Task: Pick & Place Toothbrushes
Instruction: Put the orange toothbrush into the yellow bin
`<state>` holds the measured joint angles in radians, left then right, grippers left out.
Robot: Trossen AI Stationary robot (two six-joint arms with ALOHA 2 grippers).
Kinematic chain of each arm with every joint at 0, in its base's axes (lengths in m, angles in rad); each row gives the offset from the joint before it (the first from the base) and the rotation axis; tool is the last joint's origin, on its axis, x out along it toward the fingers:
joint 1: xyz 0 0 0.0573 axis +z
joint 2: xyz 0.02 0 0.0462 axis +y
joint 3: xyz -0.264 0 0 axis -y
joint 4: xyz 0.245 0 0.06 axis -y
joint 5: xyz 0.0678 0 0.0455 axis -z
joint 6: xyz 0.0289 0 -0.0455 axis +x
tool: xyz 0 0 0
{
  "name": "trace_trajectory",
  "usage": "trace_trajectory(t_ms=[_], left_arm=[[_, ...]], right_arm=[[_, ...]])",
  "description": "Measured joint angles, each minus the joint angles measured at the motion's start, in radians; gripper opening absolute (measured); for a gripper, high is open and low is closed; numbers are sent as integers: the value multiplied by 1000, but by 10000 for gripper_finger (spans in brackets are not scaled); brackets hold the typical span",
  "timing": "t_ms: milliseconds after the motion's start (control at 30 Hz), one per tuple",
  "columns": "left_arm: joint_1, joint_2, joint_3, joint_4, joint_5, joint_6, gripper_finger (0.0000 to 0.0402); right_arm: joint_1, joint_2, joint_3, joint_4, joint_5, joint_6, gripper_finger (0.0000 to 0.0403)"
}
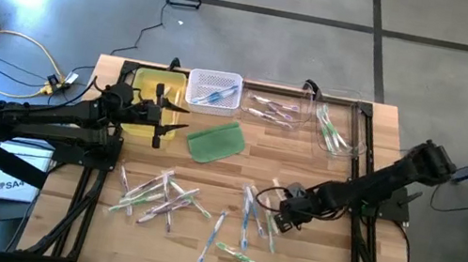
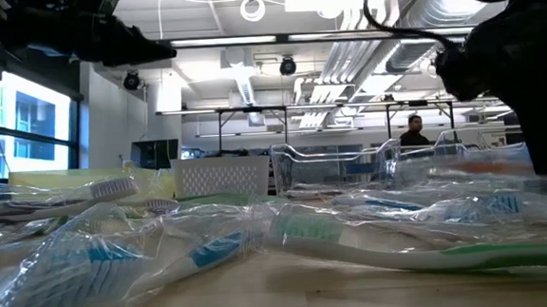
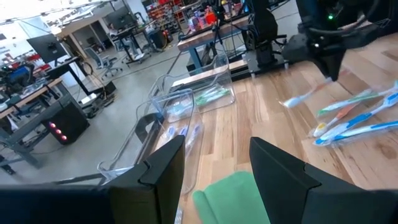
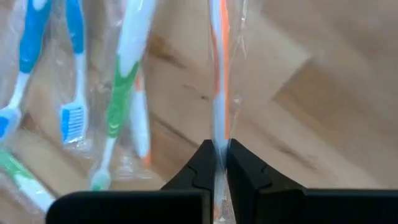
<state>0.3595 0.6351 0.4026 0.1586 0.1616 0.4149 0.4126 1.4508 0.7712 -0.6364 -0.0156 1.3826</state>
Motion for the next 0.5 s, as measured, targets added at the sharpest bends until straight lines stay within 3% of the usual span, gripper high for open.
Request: trace_trajectory(t_ms=[233, 500], left_arm=[[0, 0, 0, 5, 1, -109, 175], [0, 0, 0, 10, 5, -130, 175]], right_arm=[[-7, -171, 0, -69, 159, -30, 14], [-95, -326, 1, -60, 327, -255, 14]])
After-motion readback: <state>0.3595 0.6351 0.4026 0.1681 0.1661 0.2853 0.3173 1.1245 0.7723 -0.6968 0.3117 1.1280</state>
